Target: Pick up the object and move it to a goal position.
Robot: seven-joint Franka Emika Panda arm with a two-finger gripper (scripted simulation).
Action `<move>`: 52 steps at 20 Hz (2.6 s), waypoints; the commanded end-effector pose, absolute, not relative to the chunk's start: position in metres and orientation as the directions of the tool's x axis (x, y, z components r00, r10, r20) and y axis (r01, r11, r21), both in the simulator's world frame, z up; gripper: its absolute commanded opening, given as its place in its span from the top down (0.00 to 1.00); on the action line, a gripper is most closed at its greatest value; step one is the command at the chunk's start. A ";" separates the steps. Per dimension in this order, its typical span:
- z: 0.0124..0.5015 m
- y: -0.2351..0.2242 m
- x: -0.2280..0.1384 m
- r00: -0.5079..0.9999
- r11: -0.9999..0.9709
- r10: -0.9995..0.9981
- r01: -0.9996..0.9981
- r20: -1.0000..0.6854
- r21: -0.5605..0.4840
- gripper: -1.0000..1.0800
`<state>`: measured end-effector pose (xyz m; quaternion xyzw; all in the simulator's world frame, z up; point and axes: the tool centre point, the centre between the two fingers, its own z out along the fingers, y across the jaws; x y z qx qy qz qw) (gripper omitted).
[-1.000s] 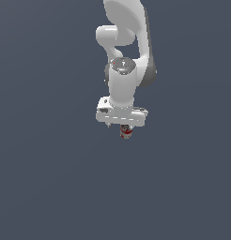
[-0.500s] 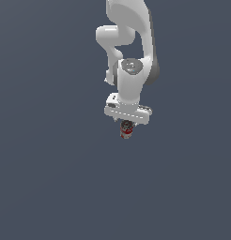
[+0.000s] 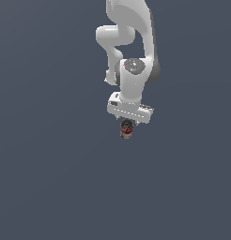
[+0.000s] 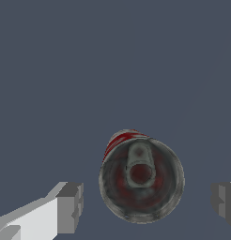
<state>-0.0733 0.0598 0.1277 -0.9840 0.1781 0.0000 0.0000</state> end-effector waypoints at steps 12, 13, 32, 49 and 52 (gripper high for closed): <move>0.088 0.060 -0.075 0.935 -0.935 -0.354 -0.354 0.000 0.000 0.04; 0.084 0.060 -0.075 0.935 -0.935 -0.354 -0.354 0.000 0.000 0.04; 0.080 0.061 -0.073 0.935 -0.935 -0.354 -0.354 0.000 -0.001 1.00; 0.150 0.062 -0.012 0.935 -0.935 -0.354 -0.354 0.000 0.000 1.00; 0.169 0.063 0.006 0.935 -0.935 -0.354 -0.354 0.000 0.000 1.00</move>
